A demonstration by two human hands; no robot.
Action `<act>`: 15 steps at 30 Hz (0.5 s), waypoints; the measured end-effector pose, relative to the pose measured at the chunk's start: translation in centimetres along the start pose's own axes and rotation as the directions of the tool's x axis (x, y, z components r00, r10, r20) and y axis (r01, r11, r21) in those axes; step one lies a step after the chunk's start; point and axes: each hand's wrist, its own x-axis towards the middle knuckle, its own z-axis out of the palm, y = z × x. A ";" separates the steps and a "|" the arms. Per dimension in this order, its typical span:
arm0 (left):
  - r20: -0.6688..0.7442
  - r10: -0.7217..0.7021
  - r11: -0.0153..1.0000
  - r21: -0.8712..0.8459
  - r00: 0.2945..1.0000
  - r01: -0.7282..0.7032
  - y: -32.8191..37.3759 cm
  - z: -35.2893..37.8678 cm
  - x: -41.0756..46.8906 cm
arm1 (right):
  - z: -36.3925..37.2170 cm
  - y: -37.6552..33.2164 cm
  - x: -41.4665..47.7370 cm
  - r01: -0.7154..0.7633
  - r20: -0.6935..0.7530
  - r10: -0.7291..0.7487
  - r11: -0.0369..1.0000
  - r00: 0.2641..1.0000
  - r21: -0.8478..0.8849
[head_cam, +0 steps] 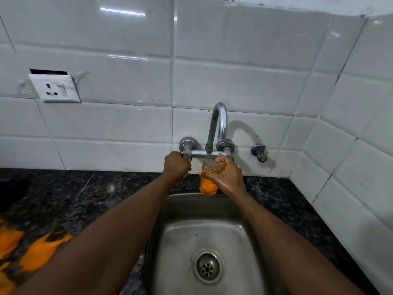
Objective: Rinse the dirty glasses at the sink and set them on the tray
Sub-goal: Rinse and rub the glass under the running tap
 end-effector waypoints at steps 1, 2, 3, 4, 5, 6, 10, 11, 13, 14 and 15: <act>-0.001 -0.020 0.999 -0.037 1.000 0.020 -0.2 0.1 0.1 | 0.0 0.0 0.1 -0.001 0.002 0.001 1.000 1.000 0.004; -0.001 -0.037 0.996 -0.075 0.999 0.036 -0.2 0.0 0.1 | 0.0 -0.1 0.0 0.001 0.008 -0.001 1.000 1.000 0.003; -0.001 -0.048 0.993 -0.104 0.999 0.048 -0.1 0.0 0.0 | -0.1 -0.1 0.0 0.007 0.020 -0.007 1.000 1.000 0.000; -0.006 -0.056 0.991 -0.121 0.998 0.055 0.1 0.0 -0.2 | 0.0 -0.1 0.0 0.014 0.034 -0.014 1.000 0.999 -0.002; -0.019 -0.056 0.990 -0.132 0.998 0.053 0.2 0.0 -0.7 | 0.0 0.1 0.0 0.017 0.049 -0.018 1.000 0.999 0.005; -0.032 -0.065 0.988 -0.144 0.997 0.059 0.3 0.2 -1.3 | -0.1 0.1 -0.2 0.018 0.058 -0.019 1.000 0.998 0.017; 0.268 -0.384 0.823 -0.335 0.884 0.459 -1.3 2.4 -3.6 | -0.4 0.3 -0.6 0.005 0.057 -0.008 0.998 0.998 0.056; 0.434 -0.424 0.708 -0.388 0.795 0.590 -1.8 3.0 -4.0 | -0.3 0.4 -0.8 -0.009 0.063 0.005 0.997 0.998 0.072; 0.659 -0.355 0.513 -0.456 0.663 0.727 -2.2 3.8 -5.2 | -0.1 0.6 -1.1 -0.071 0.095 0.059 0.989 0.994 0.126; 0.698 -0.314 0.469 -0.475 0.643 0.745 -2.2 4.2 -5.6 | 0.0 0.6 -1.2 -0.110 0.122 0.092 0.983 0.988 0.145; 0.714 -0.291 0.458 -0.481 0.637 0.748 -2.2 4.7 -5.8 | 0.0 0.8 -1.4 -0.137 0.148 0.117 0.982 0.982 0.131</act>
